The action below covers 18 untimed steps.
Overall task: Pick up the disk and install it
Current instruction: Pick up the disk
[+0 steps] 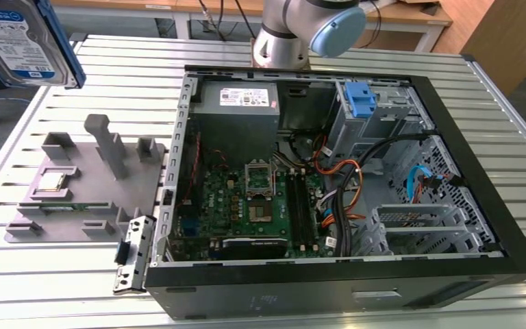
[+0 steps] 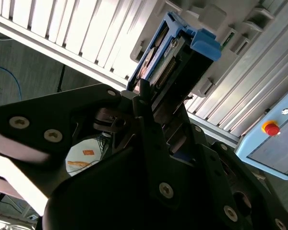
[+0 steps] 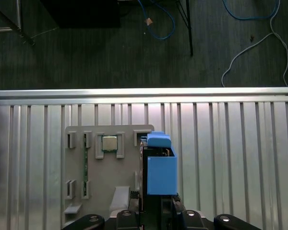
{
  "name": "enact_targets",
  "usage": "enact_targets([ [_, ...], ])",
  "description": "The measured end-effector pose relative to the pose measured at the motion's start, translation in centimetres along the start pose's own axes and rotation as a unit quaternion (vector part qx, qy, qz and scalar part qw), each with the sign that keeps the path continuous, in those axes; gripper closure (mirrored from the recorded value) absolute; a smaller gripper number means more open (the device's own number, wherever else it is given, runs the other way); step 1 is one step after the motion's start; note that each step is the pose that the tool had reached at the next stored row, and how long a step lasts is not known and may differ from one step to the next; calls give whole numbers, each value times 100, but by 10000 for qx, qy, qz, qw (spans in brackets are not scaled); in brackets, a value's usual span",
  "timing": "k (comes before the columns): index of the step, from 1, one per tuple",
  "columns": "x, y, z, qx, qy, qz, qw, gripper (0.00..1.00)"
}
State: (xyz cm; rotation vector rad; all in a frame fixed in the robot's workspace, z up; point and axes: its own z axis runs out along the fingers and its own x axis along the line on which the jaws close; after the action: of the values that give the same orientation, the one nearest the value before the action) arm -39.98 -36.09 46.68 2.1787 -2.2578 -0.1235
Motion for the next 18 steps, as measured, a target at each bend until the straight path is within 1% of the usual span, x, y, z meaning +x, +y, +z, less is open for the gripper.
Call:
enact_targets([
  [15, -1, -45, -2, -1, 0, 0, 10000, 65],
  [18, -2, -68, -4, -2, 0, 0, 10000, 65],
])
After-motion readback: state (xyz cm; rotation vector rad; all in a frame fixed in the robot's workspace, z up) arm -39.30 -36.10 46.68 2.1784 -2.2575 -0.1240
